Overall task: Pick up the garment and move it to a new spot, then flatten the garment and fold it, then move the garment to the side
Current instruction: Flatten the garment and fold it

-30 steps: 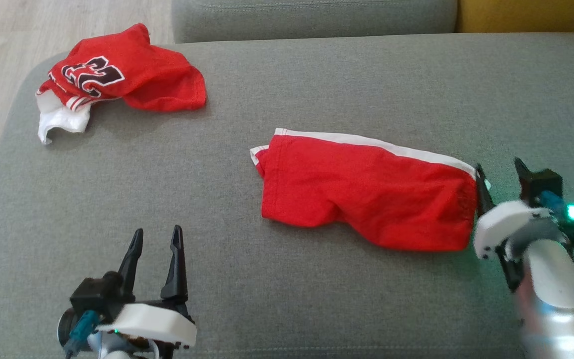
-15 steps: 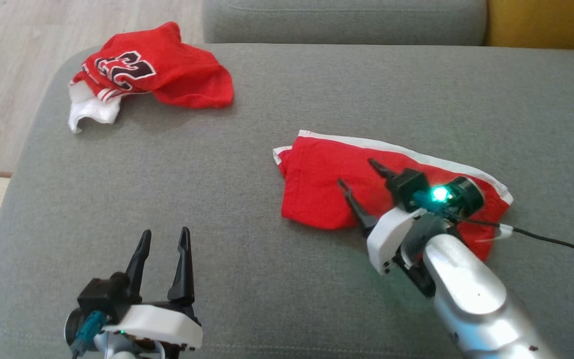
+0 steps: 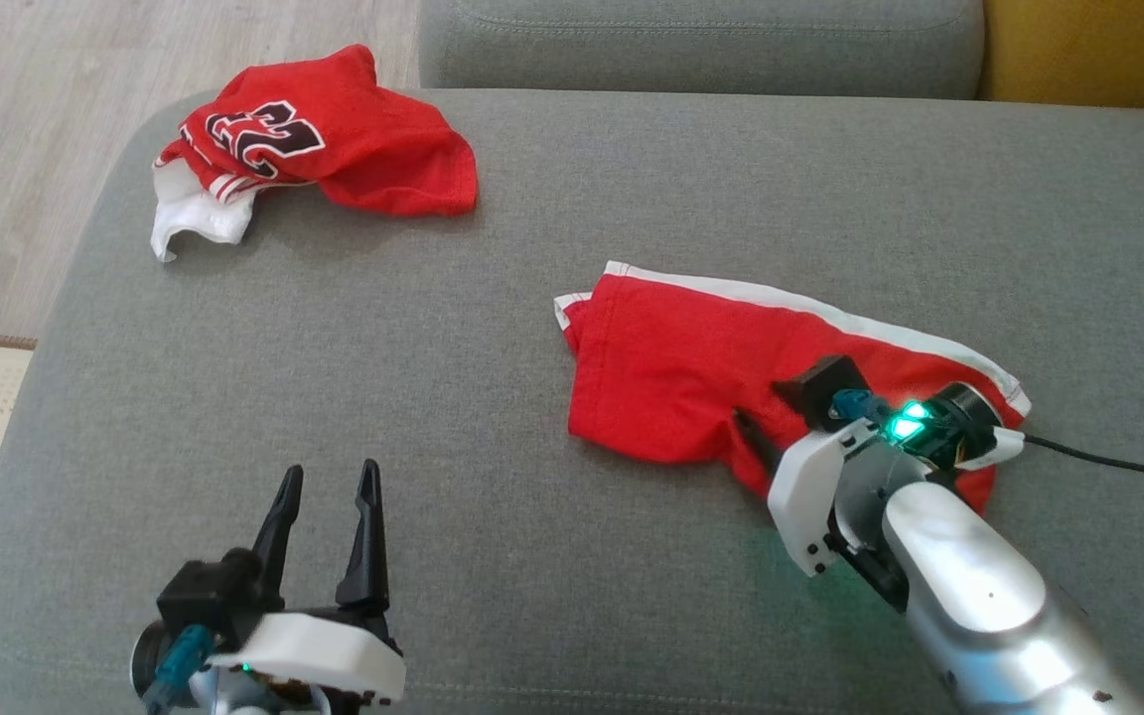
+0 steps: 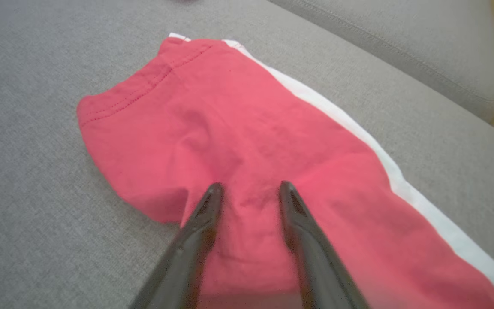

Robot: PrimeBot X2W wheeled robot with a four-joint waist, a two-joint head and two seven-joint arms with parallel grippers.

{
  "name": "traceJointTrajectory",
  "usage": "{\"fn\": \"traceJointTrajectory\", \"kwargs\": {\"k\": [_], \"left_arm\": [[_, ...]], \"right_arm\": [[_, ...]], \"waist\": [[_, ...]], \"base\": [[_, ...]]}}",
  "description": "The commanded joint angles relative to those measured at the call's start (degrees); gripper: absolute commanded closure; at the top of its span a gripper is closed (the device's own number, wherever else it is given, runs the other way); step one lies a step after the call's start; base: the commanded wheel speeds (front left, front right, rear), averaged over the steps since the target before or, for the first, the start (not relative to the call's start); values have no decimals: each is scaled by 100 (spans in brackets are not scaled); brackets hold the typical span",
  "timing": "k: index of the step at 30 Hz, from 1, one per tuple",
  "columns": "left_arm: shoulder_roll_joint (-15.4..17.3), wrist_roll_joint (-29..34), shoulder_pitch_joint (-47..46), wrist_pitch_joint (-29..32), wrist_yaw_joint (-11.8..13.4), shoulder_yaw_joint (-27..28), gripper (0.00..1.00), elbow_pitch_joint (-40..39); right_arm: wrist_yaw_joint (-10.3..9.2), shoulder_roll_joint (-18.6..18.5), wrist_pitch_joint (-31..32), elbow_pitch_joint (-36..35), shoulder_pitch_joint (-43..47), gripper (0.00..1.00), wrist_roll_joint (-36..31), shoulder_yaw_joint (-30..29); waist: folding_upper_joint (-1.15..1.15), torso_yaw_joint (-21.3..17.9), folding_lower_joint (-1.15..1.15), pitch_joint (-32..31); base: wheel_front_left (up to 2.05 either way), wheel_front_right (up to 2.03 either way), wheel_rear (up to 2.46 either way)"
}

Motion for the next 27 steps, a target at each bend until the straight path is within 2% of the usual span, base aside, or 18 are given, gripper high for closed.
{"fn": "traceJointTrajectory", "kwargs": {"k": [1,2,3,9,14,22,27], "left_arm": [[-12,-11,-156,-70,6,137,0,-184],[-12,-9,-155,-70,5,130,0,-182],[-12,-6,-156,-70,2,124,0,-181],[-12,10,-151,-70,-7,118,0,-167],[-12,31,-122,-70,-8,144,0,-166],[-12,36,-88,-70,10,179,0,-194],[-12,38,-112,-70,5,185,0,-205]], "right_arm": [[42,59,23,-96,-88,73,71,78],[42,60,18,-60,-92,89,91,78],[42,57,4,-24,-99,100,102,75],[42,93,-370,-42,-139,100,91,-30],[42,150,-790,-397,-76,100,5,-40],[42,144,-922,-1340,590,100,-134,438],[42,63,-800,-1547,1073,100,-80,841]], "waist": [[0,-3,0,-5],[0,-4,0,-4],[0,-4,0,-2],[0,-8,0,-5],[0,-47,0,-32],[0,-179,0,-45],[0,-264,0,-20]], "base": [[0,0,0],[0,0,0],[0,0,0],[0,0,0],[0,0,0],[0,0,0],[0,0,0]]}}
